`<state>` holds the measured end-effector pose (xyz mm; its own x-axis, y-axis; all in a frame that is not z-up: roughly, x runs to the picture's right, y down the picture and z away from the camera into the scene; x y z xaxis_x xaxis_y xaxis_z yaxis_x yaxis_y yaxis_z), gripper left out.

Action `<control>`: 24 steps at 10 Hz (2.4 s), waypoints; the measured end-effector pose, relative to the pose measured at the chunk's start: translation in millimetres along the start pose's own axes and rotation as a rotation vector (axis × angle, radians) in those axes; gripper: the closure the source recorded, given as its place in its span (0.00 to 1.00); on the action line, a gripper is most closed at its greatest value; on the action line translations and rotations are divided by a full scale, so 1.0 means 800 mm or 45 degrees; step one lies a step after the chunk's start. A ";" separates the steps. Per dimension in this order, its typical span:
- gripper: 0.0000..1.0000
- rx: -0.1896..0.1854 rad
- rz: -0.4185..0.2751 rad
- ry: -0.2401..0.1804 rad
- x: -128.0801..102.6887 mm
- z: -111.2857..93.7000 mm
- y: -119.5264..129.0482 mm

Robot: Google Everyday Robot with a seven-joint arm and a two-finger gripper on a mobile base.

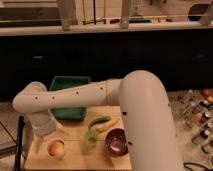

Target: Place apple in paper cup

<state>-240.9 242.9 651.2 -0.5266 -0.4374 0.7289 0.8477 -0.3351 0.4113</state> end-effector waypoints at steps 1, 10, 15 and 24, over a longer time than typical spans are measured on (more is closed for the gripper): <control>0.20 -0.005 0.001 0.010 -0.001 -0.002 0.002; 0.20 -0.023 -0.008 0.059 -0.004 -0.014 0.006; 0.20 -0.023 -0.008 0.059 -0.004 -0.014 0.006; 0.20 -0.023 -0.007 0.059 -0.004 -0.014 0.007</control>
<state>-235.5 233.2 645.2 -0.5339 -0.4737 0.7004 0.8437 -0.3524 0.4048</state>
